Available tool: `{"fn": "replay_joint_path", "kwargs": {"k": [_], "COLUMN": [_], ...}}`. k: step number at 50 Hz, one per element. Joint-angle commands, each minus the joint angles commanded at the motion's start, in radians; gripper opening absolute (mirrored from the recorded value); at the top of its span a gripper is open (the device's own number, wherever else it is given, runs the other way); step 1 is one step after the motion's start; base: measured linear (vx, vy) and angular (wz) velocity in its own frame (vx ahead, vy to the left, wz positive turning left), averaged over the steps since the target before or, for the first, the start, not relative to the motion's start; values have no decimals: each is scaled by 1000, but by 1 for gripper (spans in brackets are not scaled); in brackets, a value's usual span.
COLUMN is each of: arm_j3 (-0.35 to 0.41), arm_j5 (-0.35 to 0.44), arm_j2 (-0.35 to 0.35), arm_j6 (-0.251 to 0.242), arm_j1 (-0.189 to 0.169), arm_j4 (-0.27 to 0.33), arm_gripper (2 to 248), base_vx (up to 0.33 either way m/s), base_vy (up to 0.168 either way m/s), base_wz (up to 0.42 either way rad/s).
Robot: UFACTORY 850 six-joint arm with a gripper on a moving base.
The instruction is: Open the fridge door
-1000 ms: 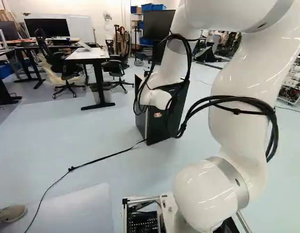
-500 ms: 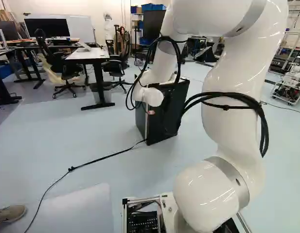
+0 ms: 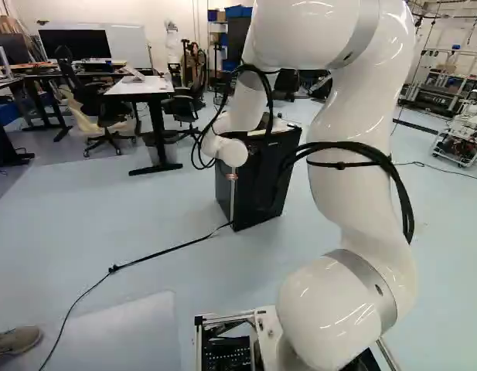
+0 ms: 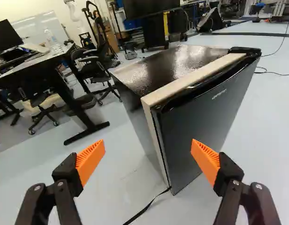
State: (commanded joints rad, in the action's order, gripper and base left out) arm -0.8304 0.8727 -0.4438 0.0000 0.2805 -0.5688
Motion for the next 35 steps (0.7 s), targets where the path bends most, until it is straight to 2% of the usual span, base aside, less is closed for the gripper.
{"fn": "replay_joint_path", "kwargs": {"k": [24,35], "arm_j3": [-76,-103], "arm_j5": [0,0], "arm_j2": [-108,-134], "arm_j6": [0,0], "arm_j1": [-3,-5], "arm_j4": [-124,-152], "arm_gripper": [247,247], "base_vx": [0,0], "base_vy": [0,0], "base_wz": [0,0]}}
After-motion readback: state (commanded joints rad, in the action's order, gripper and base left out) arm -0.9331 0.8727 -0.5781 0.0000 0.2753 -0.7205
